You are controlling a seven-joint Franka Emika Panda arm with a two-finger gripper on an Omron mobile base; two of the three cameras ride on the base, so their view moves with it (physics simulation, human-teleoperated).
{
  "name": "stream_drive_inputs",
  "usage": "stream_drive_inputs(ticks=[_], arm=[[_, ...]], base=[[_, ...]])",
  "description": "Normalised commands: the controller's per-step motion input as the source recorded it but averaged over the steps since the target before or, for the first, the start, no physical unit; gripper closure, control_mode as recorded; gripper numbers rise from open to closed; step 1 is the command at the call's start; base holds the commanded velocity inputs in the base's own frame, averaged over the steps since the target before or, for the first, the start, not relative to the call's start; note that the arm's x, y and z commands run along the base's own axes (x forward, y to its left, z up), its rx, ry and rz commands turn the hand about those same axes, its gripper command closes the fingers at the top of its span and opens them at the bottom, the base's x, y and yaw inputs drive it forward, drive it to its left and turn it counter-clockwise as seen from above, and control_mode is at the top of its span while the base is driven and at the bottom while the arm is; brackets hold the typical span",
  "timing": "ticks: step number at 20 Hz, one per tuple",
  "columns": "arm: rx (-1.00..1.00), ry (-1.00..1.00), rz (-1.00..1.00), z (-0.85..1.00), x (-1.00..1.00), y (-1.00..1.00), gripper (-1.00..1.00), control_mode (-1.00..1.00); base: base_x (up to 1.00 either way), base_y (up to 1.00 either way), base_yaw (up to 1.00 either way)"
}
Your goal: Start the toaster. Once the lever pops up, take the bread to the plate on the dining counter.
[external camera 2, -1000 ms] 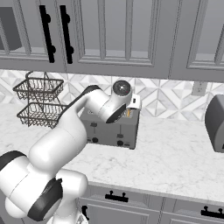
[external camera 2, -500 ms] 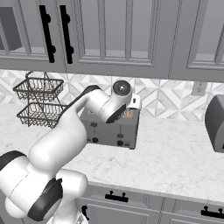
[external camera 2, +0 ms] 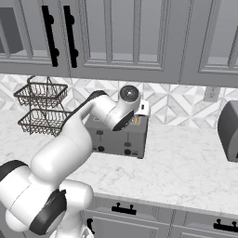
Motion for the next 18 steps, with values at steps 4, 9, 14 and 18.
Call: stream_drive_inputs(ticks=[4, 9, 14, 18], arm=[[0.0, 0.0, 0.0, 0.0, 0.0, 0.0, -1.0, -1.0], [0.0, 0.0, 0.0, 0.0, 0.0, 0.0, -1.0, -1.0], [0.0, 0.0, 0.0, 0.0, 0.0, 0.0, -1.0, -1.0], [0.0, 0.0, 0.0, 0.0, 0.0, 0.0, -1.0, -1.0]], base=[[0.0, 0.0, 0.0], [0.0, 0.0, 0.0], [0.0, 0.0, 0.0], [0.0, 0.0, 0.0]])
